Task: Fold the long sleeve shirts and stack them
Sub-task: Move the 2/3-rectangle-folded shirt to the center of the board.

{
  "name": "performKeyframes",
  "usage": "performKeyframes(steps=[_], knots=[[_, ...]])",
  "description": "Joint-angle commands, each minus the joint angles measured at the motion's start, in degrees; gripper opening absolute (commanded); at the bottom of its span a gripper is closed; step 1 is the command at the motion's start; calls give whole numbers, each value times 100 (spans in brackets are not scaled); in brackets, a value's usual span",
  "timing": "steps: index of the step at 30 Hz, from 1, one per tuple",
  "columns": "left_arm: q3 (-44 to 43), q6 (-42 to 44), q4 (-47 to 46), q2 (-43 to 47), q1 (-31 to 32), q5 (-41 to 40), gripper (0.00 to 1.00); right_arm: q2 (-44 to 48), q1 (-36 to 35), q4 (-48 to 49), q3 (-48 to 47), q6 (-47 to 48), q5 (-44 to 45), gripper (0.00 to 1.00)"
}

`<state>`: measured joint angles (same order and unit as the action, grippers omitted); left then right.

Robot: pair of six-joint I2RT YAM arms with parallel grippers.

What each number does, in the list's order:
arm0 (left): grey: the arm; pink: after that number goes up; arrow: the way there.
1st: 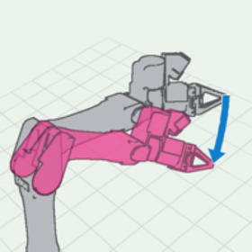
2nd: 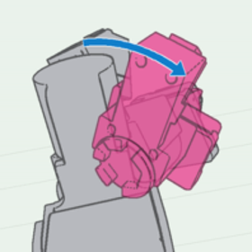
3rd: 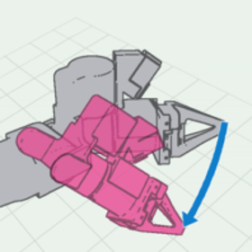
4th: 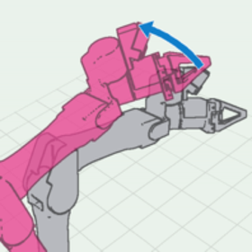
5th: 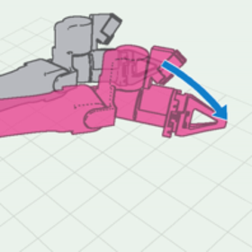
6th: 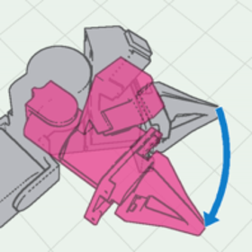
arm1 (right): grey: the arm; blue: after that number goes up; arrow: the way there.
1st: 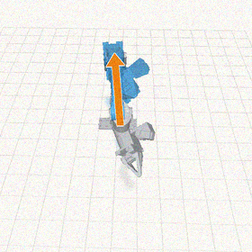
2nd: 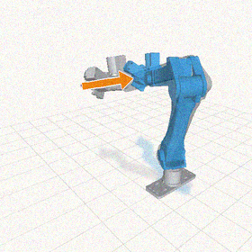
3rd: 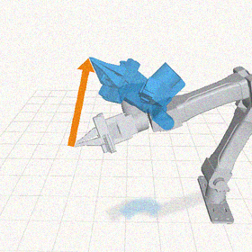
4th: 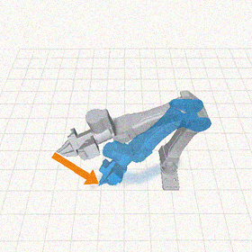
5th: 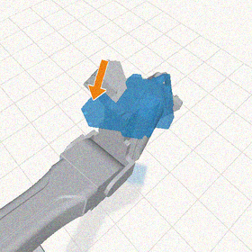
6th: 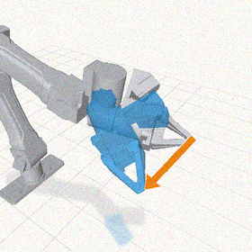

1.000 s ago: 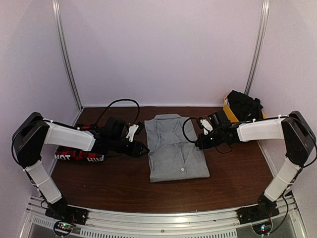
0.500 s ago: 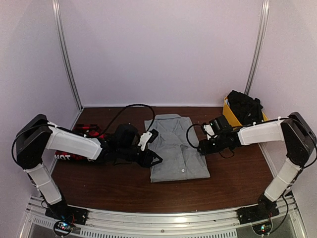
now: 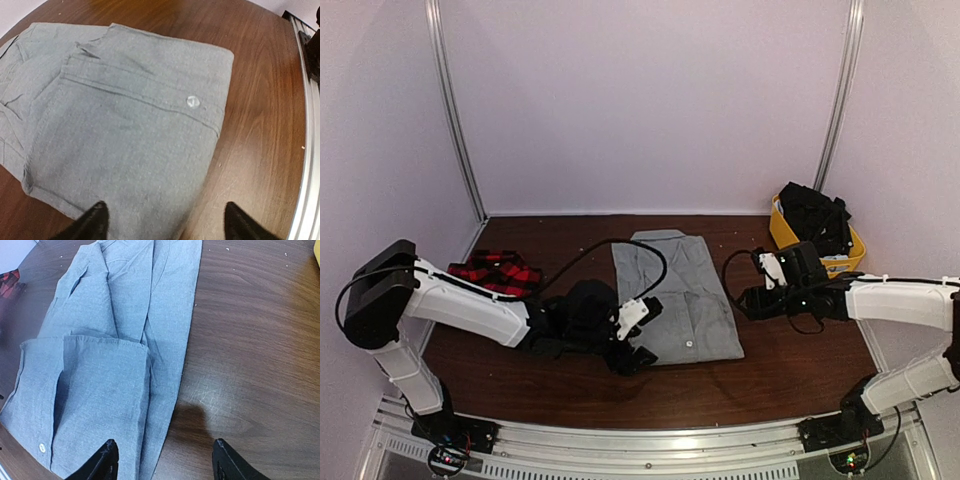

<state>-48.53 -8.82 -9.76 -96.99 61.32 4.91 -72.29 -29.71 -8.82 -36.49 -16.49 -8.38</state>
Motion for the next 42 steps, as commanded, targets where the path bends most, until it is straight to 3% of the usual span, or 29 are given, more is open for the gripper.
performKeyframes(steps=[1,11,20,26,32,35,42], knots=[[264,438,202,370,37,-590,98,74,-23,-39,96,-55,112,65],[319,819,247,359,194,-660,94,-75,-20,199,201,-100,-28,65],[-125,1276,458,-100,293,-1137,73,17,-26,240,329,-148,-40,65],[-480,1383,634,-566,369,-1163,50,80,-29,267,416,-202,-75,65],[-405,1365,663,-687,433,-993,40,425,-34,229,528,-205,-122,64],[-319,1341,656,-696,442,-882,38,585,-34,160,530,-197,-149,64],[-217,1372,638,-694,571,-838,60,608,-34,147,545,-212,-209,64]])
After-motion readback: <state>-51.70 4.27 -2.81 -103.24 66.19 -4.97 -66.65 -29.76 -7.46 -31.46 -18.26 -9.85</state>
